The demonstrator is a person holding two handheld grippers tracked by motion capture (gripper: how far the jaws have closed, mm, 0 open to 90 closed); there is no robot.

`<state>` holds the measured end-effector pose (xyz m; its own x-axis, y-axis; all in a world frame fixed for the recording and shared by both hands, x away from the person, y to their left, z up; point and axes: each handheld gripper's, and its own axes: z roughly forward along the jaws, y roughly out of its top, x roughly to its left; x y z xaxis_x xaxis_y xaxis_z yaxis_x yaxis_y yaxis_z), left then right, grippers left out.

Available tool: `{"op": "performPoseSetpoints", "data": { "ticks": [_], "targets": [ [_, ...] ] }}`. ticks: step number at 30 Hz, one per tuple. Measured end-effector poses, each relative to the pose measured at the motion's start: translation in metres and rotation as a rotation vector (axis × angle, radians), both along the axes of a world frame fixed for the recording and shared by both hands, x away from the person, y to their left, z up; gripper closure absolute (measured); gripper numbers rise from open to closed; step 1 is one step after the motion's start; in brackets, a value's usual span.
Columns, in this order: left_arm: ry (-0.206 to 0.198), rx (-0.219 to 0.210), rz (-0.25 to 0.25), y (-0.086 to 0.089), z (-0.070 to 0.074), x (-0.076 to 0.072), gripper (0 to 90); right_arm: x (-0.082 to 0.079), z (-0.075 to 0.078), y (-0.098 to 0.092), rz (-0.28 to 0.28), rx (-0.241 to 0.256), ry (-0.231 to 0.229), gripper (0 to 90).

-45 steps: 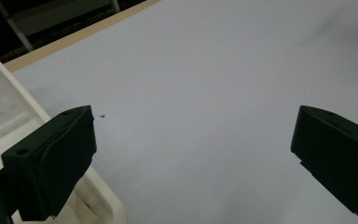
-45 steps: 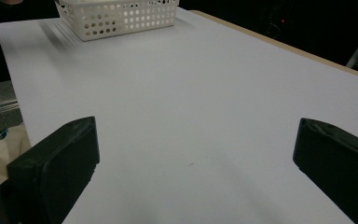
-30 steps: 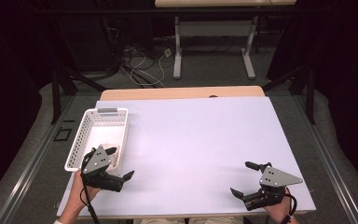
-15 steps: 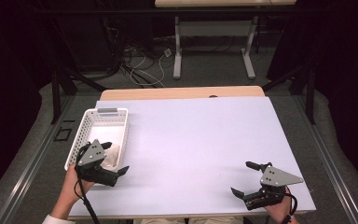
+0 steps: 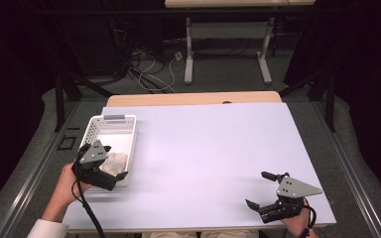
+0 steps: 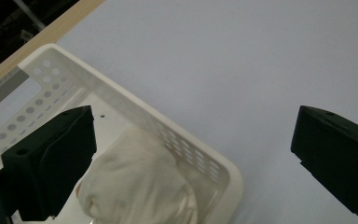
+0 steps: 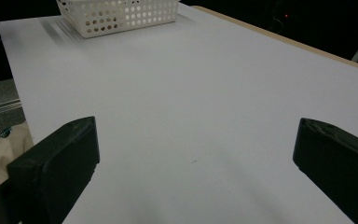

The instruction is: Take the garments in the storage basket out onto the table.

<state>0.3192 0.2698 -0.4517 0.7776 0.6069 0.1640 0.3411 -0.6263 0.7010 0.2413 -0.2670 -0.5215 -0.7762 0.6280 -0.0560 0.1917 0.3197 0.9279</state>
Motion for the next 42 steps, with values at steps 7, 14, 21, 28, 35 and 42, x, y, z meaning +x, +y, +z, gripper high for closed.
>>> {"op": "performPoseSetpoints", "data": {
  "ticks": [7,14,21,28,35,42],
  "targets": [
    [0.017,0.041,0.019,0.007,0.003,0.009,0.0,0.0,0.0,0.0,0.0,-0.002,0.002,0.0],
    [0.053,0.119,0.031,0.013,0.006,0.021,0.0,0.0,0.0,0.0,0.005,-0.001,0.005,0.0],
    [0.099,0.167,0.058,0.015,0.006,0.032,0.0,0.0,0.0,0.0,0.006,-0.001,0.006,0.0],
    [0.181,0.214,0.051,0.019,0.003,0.046,0.0,0.001,-0.001,0.0,0.007,0.002,0.007,0.0],
    [0.245,0.291,0.025,0.011,-0.004,0.055,0.0,0.001,-0.001,0.0,0.009,0.002,0.012,0.0],
    [0.292,0.378,0.024,0.003,-0.011,0.064,0.0,0.001,-0.001,0.0,0.01,0.002,0.011,0.0]
  ]
}}
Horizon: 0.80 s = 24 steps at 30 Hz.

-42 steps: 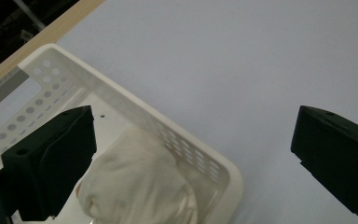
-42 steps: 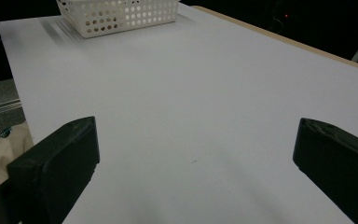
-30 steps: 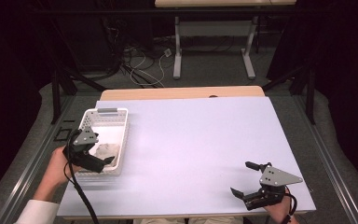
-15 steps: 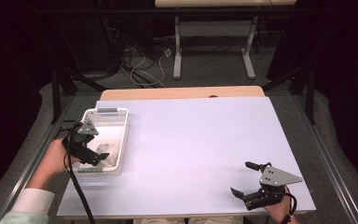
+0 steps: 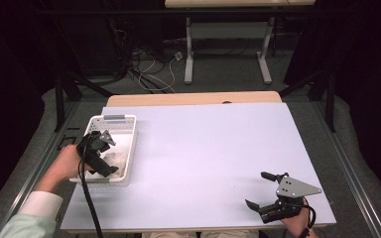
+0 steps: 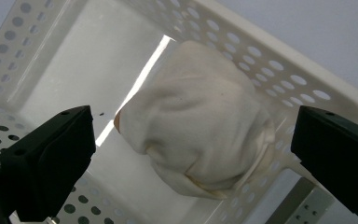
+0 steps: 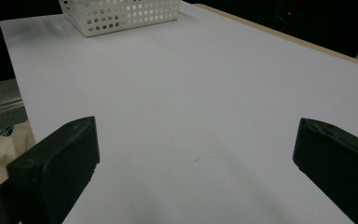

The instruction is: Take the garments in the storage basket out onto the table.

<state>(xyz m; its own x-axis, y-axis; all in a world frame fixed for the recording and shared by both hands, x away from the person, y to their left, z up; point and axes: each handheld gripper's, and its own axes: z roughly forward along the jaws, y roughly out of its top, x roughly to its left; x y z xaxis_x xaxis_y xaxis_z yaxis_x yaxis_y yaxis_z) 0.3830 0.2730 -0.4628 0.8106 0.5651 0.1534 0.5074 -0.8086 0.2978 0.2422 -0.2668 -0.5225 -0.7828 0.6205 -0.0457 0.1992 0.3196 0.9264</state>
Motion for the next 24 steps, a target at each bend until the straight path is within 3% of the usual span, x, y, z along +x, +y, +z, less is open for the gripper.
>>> {"op": "performPoseSetpoints", "data": {
  "ticks": [7,16,24],
  "targets": [
    [0.034,0.055,0.001,-0.005,-0.01,0.008,0.0,0.0,0.0,0.0,-0.001,-0.001,0.0,0.0],
    [0.083,0.071,0.003,-0.008,-0.021,0.014,0.1,0.0,0.0,0.0,0.001,-0.001,0.002,0.0],
    [0.1,0.089,0.005,-0.009,-0.026,0.017,0.0,0.0,0.0,0.0,0.003,-0.005,0.002,0.0]
  ]
}}
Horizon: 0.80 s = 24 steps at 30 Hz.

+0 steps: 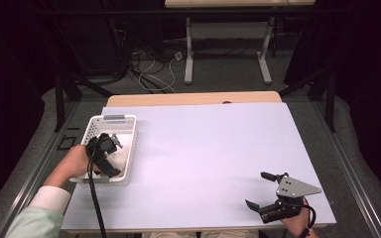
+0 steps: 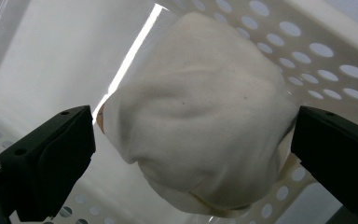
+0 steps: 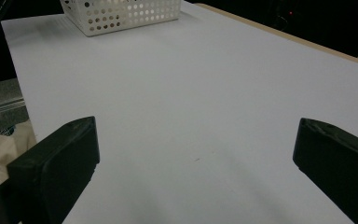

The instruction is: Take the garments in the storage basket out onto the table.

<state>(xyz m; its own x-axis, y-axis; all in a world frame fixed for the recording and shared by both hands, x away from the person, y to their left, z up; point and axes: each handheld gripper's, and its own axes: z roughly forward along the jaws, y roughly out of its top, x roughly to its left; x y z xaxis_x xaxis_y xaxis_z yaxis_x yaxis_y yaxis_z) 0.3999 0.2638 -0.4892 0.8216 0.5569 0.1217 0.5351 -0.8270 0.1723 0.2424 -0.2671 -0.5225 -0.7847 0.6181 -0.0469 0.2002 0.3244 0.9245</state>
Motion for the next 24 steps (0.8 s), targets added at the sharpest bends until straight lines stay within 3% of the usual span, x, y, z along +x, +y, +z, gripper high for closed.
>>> {"op": "performPoseSetpoints", "data": {
  "ticks": [13,24],
  "targets": [
    [0.03,0.037,0.028,0.001,-0.01,0.003,0.5,0.0,0.0,0.0,0.0,-0.001,0.001,0.0],
    [0.071,0.061,0.029,0.002,-0.017,0.007,14.4,0.0,0.0,0.0,0.005,-0.001,0.008,0.0]
  ]
}}
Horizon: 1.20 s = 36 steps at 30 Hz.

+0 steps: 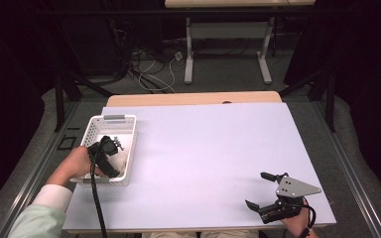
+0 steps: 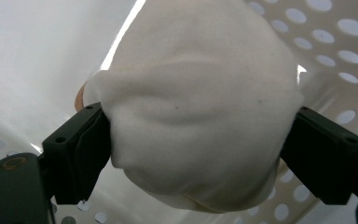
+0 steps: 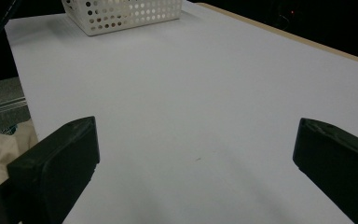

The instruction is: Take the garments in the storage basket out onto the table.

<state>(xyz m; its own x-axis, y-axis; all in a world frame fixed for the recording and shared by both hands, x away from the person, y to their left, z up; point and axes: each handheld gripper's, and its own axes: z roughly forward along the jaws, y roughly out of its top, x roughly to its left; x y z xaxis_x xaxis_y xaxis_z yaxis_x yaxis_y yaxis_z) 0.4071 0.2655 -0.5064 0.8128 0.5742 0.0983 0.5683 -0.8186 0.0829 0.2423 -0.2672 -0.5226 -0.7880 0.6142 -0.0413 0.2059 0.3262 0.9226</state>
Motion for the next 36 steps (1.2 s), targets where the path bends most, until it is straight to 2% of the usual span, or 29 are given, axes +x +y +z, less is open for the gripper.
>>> {"op": "performPoseSetpoints", "data": {
  "ticks": [10,17,22,36],
  "targets": [
    [-0.033,0.018,-0.01,-0.0014,-0.0014,-0.0012,24.6,0.0,-0.0001,0.0002,0.002,-0.002,0.0,0.1],
    [-0.029,0.015,-0.027,0.0009,-0.0001,-0.0016,30.0,0.0,0.0001,-0.0002,-0.002,-0.002,0.001,0.1],
    [-0.033,0.002,-0.031,0.0029,0.0006,-0.0021,32.5,0.0,0.0,-0.0002,-0.001,-0.001,0.001,0.2],
    [-0.037,0.0,-0.047,0.0052,0.0067,-0.0039,34.2,0.0004,-0.0003,-0.0001,0.002,0.004,0.003,0.2]
  ]
}}
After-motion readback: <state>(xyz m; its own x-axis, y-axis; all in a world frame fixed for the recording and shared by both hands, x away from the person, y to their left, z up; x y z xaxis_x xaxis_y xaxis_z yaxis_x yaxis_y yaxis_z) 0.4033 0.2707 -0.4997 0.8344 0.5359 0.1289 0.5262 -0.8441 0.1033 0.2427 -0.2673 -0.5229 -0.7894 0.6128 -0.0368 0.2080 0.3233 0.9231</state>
